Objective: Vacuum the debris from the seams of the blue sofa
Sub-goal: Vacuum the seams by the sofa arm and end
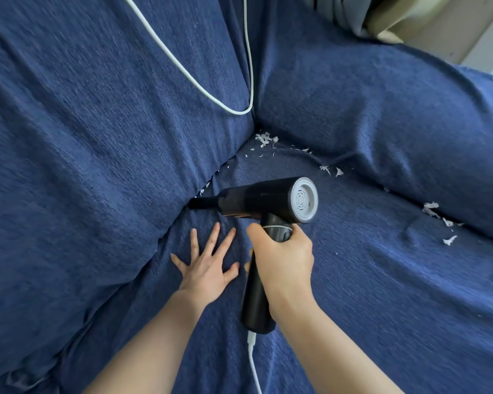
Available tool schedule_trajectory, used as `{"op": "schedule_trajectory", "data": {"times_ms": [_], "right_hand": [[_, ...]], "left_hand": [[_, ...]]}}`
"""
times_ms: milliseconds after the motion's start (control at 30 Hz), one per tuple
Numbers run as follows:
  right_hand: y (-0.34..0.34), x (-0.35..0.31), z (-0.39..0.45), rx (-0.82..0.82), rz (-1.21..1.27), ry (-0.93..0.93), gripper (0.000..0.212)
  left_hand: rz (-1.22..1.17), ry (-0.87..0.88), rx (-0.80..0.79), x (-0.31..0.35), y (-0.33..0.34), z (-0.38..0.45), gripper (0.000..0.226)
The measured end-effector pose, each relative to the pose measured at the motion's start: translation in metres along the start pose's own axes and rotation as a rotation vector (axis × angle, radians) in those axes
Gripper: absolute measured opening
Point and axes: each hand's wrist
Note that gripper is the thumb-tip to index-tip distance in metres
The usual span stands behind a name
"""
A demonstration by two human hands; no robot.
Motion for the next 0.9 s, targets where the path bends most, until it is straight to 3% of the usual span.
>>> {"op": "schedule_trajectory", "data": {"times_ms": [233, 367, 900], "right_hand": [[-0.020, -0.002, 0.001, 0.067, 0.051, 0.003, 0.015], [-0.016, -0.008, 0.004, 0.059, 0.057, 0.013, 0.024], [0.003, 0.002, 0.004, 0.028, 0.057, 0.059, 0.017]], "left_hand": [[-0.014, -0.004, 0.021, -0.001, 0.001, 0.000, 0.072], [-0.004, -0.004, 0.031, 0.000, 0.002, -0.001, 0.072], [0.013, -0.028, -0.021, 0.011, -0.008, -0.001, 0.064]]}}
Point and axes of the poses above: each hand's wrist, its own z-axis towards the middle knuckle, its own y-axis out of the palm, x = y × z, and after that the axes turned 12 degrees about y, right-handed
